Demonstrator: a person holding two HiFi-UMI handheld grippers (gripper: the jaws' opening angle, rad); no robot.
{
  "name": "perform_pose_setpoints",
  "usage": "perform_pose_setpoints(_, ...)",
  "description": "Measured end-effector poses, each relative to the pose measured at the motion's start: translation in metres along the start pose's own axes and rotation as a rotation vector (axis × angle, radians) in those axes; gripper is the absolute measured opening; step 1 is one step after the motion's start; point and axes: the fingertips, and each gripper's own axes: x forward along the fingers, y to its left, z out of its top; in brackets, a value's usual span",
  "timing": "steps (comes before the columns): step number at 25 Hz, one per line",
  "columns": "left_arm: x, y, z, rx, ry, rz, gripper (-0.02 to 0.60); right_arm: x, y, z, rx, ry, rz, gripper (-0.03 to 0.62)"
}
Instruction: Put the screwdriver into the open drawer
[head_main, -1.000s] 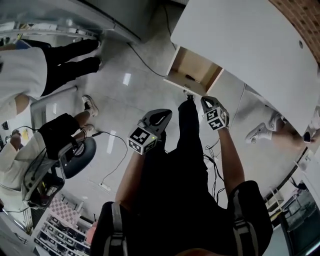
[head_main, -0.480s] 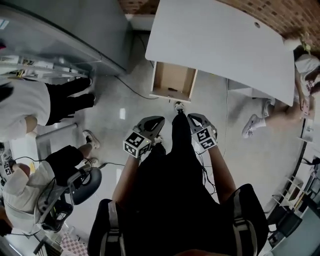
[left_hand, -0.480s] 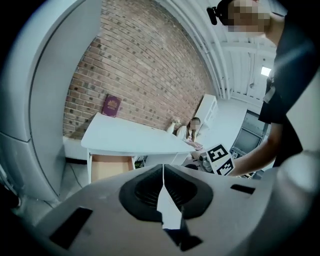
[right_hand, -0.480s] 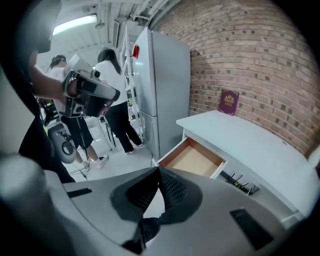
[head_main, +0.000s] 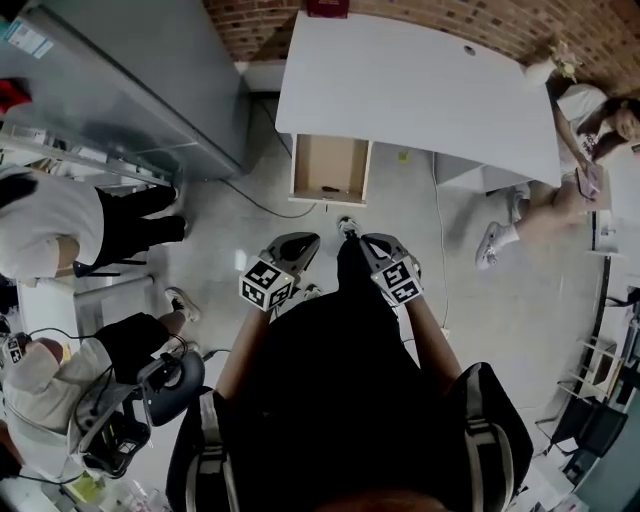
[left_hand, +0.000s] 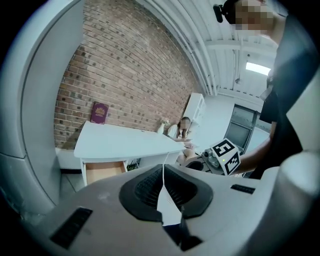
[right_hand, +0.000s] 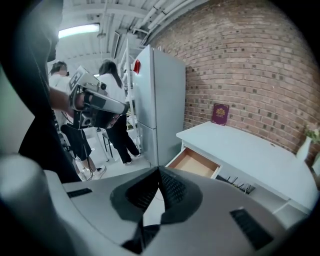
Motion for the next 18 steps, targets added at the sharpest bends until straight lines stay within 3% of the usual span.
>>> perform_pose_setpoints(9, -0.016, -0.021, 0.003, 0.068, -0.001, -0.04, 0.02, -0.02, 0.025, 0.004, 0.009, -0.038, -0.04, 0.057)
perform_pose_setpoints(18, -0.011, -0.008, 0.005, 0.065, 0.0, -0.04, 0.02, -0.011, 0.018, 0.007, 0.011, -0.045, -0.041, 0.057)
